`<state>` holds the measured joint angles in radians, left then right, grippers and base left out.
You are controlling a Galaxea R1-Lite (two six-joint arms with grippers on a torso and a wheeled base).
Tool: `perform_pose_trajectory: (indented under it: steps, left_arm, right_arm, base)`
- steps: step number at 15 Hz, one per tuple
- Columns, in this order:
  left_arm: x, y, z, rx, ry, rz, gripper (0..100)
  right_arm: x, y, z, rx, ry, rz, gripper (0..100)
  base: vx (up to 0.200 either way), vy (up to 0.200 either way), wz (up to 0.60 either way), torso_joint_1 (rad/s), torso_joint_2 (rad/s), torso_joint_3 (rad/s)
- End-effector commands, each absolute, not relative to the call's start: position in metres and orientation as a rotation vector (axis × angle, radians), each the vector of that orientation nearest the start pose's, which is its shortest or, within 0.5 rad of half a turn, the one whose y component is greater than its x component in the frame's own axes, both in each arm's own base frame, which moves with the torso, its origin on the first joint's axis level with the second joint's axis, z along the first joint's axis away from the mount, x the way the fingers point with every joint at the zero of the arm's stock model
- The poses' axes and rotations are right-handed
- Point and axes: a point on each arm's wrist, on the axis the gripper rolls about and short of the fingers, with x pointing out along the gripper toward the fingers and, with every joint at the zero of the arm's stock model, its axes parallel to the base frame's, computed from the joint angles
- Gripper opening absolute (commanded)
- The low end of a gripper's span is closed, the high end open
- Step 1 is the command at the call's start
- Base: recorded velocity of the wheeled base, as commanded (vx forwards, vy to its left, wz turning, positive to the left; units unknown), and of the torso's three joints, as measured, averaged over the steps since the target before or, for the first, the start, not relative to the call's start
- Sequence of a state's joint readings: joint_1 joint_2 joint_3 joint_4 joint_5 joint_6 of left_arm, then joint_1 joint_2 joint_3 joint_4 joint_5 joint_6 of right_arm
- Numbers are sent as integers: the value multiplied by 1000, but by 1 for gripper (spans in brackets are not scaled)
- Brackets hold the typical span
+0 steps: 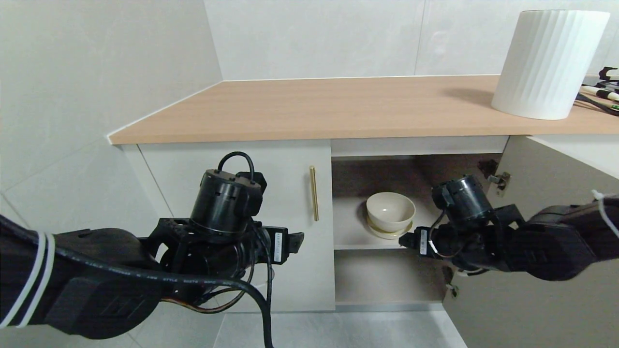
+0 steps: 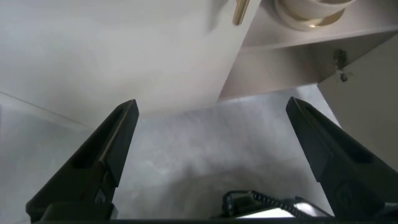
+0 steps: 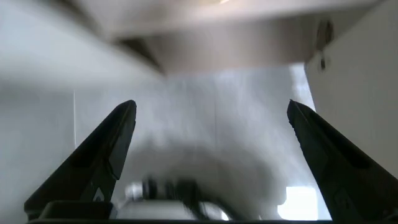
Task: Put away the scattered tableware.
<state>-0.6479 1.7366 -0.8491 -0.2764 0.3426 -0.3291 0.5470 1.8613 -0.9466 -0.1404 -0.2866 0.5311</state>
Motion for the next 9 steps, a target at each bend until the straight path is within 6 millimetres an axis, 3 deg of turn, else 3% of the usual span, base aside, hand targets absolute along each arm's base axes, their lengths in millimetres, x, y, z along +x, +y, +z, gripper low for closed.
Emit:
perform_pose_trajectory:
  steps: [1,3,6,9]
  left_arm:
    - [238,-170,155,-37,567,-204,100]
    - [234,-167,153,-34,574,-203,100]
    - [234,-167,150,-29,582,-199,100]
    - [234,-168,149,-27,585,-199,100]
  right_arm:
    - [236,158,142,178,731,124,100]
    - [228,157,140,168,742,132,100]
    - [214,153,126,132,796,132,100]
    - [213,152,124,130,801,132,100]
  base:
    - [0,0,0,0,0,0]
    - [0,0,0,0,0,0]
    - [-200,0,0,6,-1,1]
    - [-200,0,0,1,4,2]
